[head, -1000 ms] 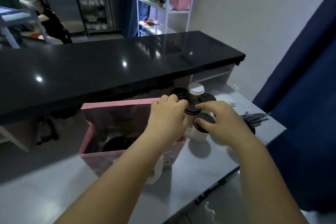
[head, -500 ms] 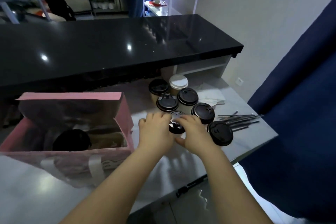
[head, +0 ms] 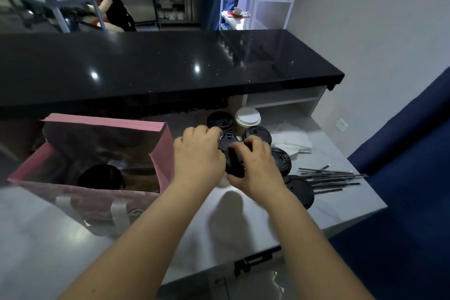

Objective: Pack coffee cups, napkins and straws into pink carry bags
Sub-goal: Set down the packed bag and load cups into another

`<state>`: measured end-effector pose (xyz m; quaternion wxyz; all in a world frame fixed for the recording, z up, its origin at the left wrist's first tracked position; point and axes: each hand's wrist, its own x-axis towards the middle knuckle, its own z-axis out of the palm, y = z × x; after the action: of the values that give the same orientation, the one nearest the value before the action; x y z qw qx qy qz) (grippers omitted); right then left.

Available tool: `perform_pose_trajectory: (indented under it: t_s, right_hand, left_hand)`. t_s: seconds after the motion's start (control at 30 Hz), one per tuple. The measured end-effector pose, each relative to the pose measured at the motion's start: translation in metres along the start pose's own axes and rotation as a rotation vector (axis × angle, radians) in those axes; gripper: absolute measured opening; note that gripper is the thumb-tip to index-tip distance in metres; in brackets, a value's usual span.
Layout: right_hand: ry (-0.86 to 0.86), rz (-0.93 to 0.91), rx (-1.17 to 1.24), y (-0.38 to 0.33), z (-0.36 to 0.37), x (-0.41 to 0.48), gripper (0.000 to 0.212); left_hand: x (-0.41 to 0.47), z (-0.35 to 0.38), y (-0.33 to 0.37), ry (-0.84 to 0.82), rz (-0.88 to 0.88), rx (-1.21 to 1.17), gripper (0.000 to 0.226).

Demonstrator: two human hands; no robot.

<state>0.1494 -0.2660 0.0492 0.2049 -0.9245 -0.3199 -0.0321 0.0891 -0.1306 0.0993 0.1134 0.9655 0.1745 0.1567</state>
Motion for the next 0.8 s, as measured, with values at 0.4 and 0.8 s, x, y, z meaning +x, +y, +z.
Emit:
perform_pose_trajectory:
  t_s: [0.4,0.8]
  right_hand:
    - [0.178,-0.294,0.262,-0.134,-0.081,0.059,0.070]
    - [0.043,-0.372,0.193,-0.229,-0.035,0.052,0.067]
  left_hand:
    - [0.004,-0.104,-0.151,0.026,-0.152,-0.350,0.027]
    - [0.014,-0.097,-0.256,-0.375,0.166,-0.169,0.072]
